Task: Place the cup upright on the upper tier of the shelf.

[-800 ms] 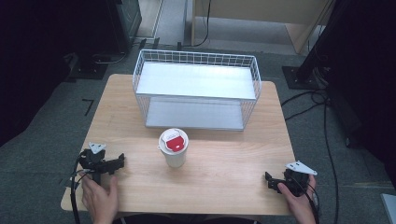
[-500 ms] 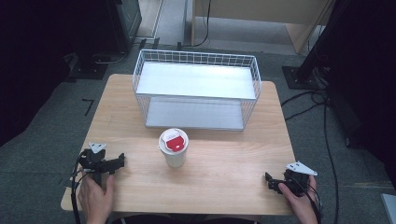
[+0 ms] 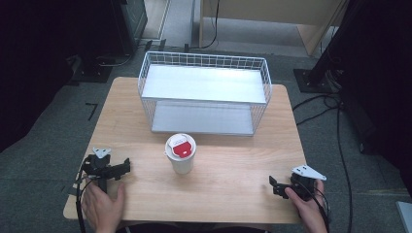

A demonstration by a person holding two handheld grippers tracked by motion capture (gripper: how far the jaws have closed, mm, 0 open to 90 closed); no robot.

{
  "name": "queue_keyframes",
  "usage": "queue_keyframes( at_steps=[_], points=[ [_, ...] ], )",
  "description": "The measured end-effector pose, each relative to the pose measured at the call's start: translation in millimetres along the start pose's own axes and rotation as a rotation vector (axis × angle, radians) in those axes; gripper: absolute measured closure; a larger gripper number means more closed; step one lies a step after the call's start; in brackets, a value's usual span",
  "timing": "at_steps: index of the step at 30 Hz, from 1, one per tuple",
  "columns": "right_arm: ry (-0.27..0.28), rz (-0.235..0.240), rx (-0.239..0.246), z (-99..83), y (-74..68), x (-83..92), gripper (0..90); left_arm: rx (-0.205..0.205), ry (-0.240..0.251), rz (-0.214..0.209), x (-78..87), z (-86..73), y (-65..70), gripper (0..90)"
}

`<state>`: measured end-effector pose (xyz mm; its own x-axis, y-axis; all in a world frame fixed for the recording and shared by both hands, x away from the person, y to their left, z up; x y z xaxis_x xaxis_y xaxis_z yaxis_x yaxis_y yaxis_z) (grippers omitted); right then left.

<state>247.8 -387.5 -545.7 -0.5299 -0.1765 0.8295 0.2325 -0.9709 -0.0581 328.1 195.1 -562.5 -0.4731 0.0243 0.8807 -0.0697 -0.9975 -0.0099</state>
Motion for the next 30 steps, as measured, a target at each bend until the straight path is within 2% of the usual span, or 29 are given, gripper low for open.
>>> queue_keyframes(
  at_steps=[10,19,30],
  points=[
    [0.026,0.011,0.039,17.1,-19.2,0.8,0.0,0.0,0.0,0.0,0.0,0.0,0.0,0.0],
    [0.047,0.05,0.08,35.9,-43.5,0.0,0.0,0.0,0.0,0.0,0.0,0.0,0.0,0.0],
    [0.051,0.087,0.123,46.0,-67.2,-4.0,0.0,0.001,0.0,0.0,0.0,0.0,0.0,0.0]
  ],
)
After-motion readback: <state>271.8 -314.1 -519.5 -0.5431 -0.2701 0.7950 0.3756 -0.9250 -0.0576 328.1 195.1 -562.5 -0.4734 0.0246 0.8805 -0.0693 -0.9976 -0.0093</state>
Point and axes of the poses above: each handheld gripper's, and its own axes: x roughly backward along the jaws, z roughly out of its top, y roughly to its right, the point moved 6 cm from there along -x, roughly forward along the jaws, and after that the axes turned 15 degrees about -y, right-handed, at the moved point
